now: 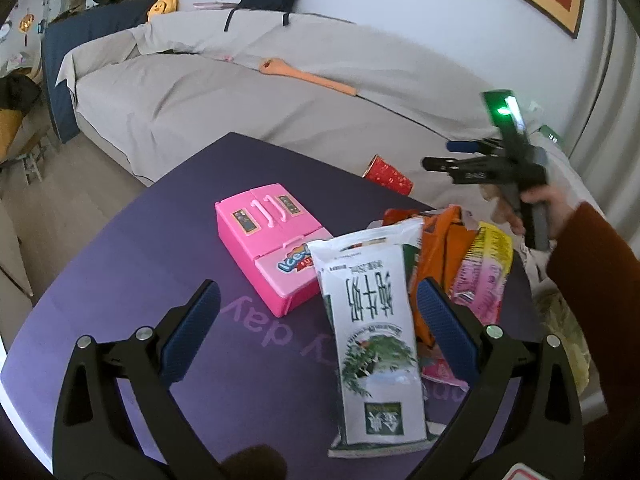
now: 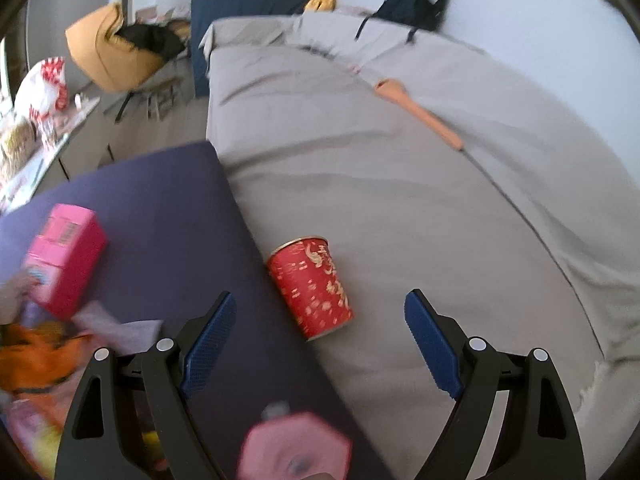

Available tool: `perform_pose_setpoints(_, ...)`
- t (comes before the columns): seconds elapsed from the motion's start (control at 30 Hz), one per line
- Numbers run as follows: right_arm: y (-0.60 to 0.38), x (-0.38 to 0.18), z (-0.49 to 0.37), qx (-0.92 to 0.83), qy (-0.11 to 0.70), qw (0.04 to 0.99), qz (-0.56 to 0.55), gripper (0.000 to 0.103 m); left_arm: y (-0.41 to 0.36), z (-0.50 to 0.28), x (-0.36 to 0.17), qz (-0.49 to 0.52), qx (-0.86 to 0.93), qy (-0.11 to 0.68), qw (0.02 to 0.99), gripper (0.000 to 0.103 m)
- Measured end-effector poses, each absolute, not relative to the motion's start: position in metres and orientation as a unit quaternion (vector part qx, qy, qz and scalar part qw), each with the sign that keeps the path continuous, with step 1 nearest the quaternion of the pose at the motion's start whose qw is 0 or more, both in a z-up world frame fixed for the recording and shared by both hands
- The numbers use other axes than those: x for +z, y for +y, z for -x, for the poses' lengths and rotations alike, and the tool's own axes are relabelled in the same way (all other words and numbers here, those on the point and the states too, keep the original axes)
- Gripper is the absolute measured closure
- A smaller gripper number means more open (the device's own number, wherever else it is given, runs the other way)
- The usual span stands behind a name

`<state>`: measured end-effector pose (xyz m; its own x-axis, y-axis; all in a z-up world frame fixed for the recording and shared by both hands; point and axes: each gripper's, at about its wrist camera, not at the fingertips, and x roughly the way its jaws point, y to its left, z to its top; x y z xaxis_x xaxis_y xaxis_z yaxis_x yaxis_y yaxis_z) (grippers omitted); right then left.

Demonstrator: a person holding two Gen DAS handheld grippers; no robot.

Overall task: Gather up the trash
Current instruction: 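Grasp the red paper cup on the sofa with the right gripper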

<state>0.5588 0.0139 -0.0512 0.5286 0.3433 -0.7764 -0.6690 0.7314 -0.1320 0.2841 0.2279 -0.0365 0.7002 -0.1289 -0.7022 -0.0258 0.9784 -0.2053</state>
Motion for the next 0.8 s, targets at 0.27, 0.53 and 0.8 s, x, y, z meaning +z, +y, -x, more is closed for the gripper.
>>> perform_pose_setpoints(0.27,0.049,-0.099,-0.606,0.299,0.442,0.806,0.257,0.032,0.229,-0.305,-0.041,0.106,-0.034,0.394,0.913,0.013)
perform_pose_setpoints(0.53,0.057,-0.121,-0.625,0.309,0.516,0.758,0.252,0.033,0.231,-0.311,-0.053,0.121,-0.050,0.410,0.903,0.013)
perform_pose_setpoints(0.8,0.063,-0.127,-0.628,0.291,0.514,0.759,0.274,0.047,0.224,-0.310,-0.054,0.130,-0.067,0.415,0.898,0.013)
